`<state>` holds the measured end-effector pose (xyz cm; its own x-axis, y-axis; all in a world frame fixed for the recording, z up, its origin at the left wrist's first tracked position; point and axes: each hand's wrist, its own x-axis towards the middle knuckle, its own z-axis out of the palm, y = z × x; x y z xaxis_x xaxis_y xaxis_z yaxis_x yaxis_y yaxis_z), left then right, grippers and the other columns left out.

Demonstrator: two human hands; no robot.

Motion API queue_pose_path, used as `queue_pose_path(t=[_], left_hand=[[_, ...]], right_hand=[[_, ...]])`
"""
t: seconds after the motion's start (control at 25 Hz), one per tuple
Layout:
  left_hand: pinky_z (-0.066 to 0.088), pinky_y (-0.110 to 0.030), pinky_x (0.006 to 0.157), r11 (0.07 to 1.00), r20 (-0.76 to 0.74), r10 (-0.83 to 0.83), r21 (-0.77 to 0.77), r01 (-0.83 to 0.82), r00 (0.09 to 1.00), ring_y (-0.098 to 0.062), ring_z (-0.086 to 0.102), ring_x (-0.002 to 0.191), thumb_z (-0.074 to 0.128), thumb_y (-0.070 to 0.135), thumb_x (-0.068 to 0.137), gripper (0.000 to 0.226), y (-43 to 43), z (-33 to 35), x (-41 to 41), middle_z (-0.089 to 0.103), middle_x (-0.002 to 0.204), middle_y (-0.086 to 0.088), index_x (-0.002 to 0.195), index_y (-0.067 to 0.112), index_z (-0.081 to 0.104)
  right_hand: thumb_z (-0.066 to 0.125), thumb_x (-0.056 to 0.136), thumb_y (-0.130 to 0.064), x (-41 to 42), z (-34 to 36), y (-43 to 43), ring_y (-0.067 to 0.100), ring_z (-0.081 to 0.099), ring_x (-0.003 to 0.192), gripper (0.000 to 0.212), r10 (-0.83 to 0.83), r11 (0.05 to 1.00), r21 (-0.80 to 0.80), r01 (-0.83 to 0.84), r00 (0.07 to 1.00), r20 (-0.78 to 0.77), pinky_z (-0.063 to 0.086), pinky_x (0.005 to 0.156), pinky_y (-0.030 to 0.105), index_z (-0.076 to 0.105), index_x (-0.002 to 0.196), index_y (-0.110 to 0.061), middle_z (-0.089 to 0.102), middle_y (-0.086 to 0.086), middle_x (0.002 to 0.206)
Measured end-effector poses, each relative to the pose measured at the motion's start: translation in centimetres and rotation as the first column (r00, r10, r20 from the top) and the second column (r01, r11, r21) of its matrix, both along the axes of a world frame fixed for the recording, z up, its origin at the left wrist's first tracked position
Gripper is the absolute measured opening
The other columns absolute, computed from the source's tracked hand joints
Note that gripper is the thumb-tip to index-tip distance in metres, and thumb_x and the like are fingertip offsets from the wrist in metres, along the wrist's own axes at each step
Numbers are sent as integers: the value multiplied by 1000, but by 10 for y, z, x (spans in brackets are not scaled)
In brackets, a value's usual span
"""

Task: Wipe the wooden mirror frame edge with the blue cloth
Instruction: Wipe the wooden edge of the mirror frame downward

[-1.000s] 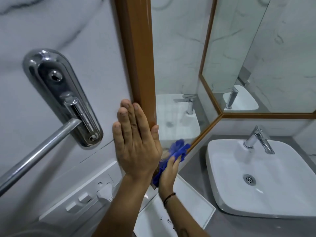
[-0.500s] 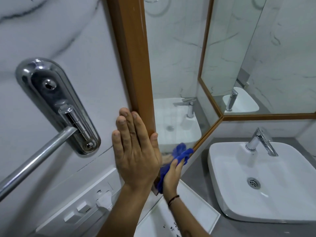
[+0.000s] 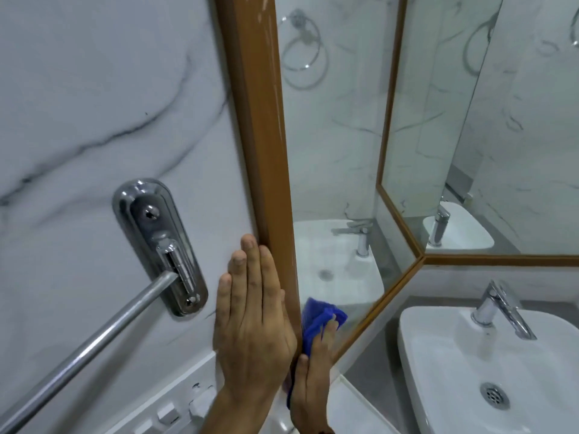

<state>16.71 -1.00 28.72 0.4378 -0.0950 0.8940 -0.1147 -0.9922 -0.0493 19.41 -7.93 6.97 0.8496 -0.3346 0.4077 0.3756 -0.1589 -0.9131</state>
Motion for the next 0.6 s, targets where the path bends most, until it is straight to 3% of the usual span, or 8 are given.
queue_pose_path(t=[0.08,0.16,0.24,0.4,0.48,0.6], left_hand=[[2,-45,142,1000,30,1,30,-1,1000,-30,3,175,46,11,110,71,7,19,0,11,184,-22,175,-5,23],[2,-45,142,999,53,-11,36,9,999,-30,3,175,36,9,114,62,7,38,0,15,183,-23,174,-6,26],[2,-45,142,1000,78,-2,27,0,997,-29,2,175,25,10,117,59,3,52,0,15,182,-24,174,-6,24],[3,-42,142,1000,90,23,-2,-23,996,-28,6,172,41,2,107,67,-4,61,1,18,179,-22,172,-4,25],[4,-42,142,1000,100,14,0,-14,995,-27,5,172,41,2,107,68,-2,56,2,18,179,-22,173,-3,23],[4,-44,142,1000,99,3,11,-4,995,-28,4,174,33,10,116,66,1,42,6,10,184,-20,177,-2,13]], right_hand=[[24,118,-56,8,30,-16,24,-2,175,69,68,953,-303,-13,983,171,8,138,49,-3,177,-35,-4,-7,188],[19,119,-51,20,93,-33,22,-8,175,63,133,899,-438,15,942,307,3,140,48,-3,177,-37,-8,-11,188],[19,120,-46,39,174,-45,22,-9,175,61,173,869,-487,85,870,461,0,142,48,-2,177,-36,-8,-11,187],[25,120,-38,80,311,-48,31,-1,175,59,135,824,-489,286,738,661,4,141,56,8,176,-28,-2,-6,187],[26,120,-39,87,316,-48,33,1,175,60,102,832,-462,307,734,671,6,141,57,11,177,-26,1,-3,187],[23,120,-44,58,210,-35,33,4,175,61,97,866,-458,202,830,550,8,142,53,8,177,-29,2,-2,188]])
